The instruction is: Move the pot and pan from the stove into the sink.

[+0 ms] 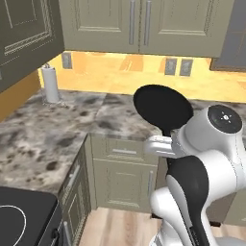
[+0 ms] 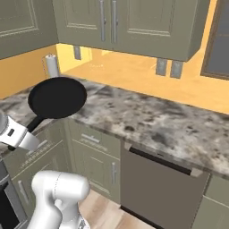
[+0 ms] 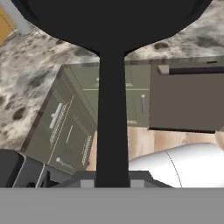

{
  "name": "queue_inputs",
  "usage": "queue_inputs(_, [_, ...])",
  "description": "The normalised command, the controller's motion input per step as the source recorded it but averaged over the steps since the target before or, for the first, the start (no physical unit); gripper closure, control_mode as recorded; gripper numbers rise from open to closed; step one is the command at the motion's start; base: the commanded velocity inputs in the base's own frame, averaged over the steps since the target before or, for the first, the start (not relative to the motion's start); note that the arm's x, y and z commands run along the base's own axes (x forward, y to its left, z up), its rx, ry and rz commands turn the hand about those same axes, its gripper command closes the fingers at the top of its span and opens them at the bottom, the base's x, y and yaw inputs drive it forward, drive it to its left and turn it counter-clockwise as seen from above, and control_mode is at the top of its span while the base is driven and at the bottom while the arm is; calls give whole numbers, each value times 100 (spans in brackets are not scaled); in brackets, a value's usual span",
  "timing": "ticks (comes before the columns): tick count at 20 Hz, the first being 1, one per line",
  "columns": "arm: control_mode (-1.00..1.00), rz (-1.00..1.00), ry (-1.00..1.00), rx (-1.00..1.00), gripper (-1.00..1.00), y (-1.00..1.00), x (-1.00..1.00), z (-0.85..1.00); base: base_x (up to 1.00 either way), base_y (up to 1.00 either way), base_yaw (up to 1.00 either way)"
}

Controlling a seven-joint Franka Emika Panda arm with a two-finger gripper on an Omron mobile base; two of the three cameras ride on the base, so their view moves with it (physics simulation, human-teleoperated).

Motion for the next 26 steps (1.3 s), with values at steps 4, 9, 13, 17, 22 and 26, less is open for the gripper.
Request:
queue_inputs(4, [100, 0, 0, 0, 100, 0, 0, 0, 24, 0, 0])
queue_inputs(9, [100, 0, 0, 0, 100, 0, 0, 0, -4, -41, -5])
queue_inputs(13, [100, 0, 0, 0, 100, 0, 0, 0, -2, -80, -7])
queue_inputs(17, [100, 0, 0, 0, 100, 0, 0, 0, -1, -87, -8])
queue_inputs(22, [100, 0, 0, 0, 100, 0, 0, 0, 0, -89, -9])
queue_inputs(26, [100, 0, 0, 0, 100, 0, 0, 0, 0, -89, -10])
